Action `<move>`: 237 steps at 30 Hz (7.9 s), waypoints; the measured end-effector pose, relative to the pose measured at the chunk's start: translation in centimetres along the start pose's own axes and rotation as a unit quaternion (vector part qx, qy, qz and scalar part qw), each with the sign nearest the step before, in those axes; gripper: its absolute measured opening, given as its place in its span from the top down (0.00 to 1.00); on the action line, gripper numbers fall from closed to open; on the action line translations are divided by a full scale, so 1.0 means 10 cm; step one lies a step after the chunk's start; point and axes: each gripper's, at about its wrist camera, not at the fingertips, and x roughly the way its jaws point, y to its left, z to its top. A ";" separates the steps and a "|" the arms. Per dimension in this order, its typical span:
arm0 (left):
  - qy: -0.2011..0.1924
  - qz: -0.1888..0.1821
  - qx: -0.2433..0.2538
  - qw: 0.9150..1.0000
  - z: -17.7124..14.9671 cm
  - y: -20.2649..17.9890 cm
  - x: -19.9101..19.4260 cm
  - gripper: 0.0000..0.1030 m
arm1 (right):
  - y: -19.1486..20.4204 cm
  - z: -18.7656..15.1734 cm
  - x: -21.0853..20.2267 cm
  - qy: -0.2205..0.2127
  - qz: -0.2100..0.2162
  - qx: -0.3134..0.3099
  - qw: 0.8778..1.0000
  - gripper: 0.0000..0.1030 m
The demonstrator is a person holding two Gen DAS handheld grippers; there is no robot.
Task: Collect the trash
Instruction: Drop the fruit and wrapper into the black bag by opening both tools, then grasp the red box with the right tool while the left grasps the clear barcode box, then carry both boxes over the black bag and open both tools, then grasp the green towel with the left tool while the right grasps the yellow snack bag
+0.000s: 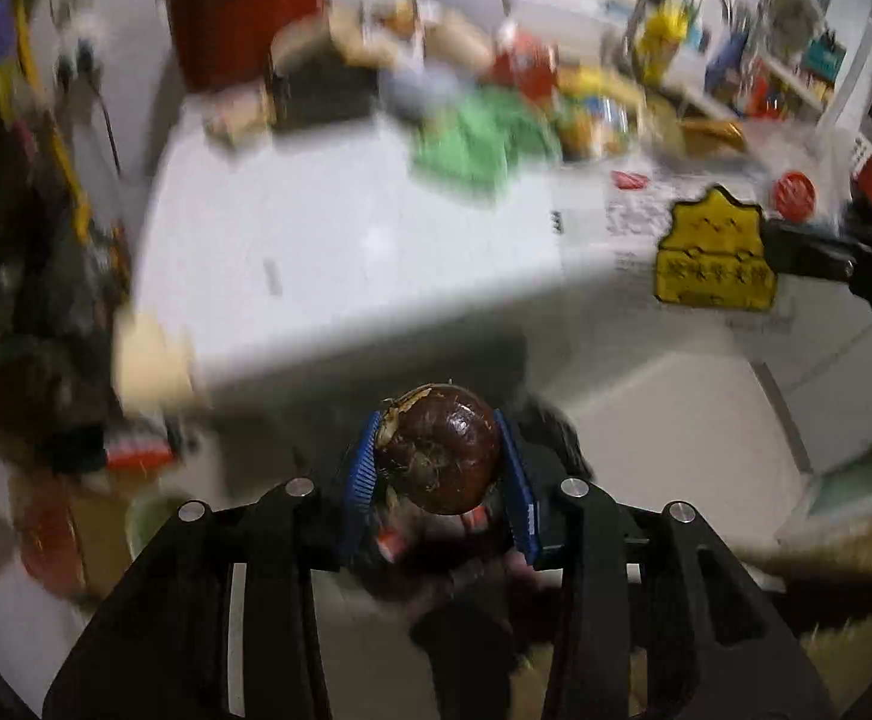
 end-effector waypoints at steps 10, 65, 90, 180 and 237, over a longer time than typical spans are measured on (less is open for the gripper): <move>0.137 -0.005 -0.086 0.987 -0.96 0.23 1.73 0.64 | -0.50 -1.22 1.60 0.187 -0.027 0.045 0.981 0.97; -0.125 0.124 -0.044 0.983 0.98 -0.03 0.10 0.12 | -1.40 1.60 1.31 -0.038 -0.335 -0.051 0.940 0.42; -0.067 0.099 -0.108 0.987 2.52 -0.16 1.25 0.12 | -1.27 0.87 -0.16 -0.161 -0.236 0.108 0.952 0.49; 0.133 0.154 -0.020 0.979 -1.13 0.14 2.23 0.17 | -1.01 -1.26 1.95 0.131 -0.181 0.046 0.974 0.18; -0.109 -0.018 -0.030 0.993 1.71 -0.33 1.14 0.83 | -1.32 0.40 -0.18 -0.130 -0.219 0.116 0.960 0.53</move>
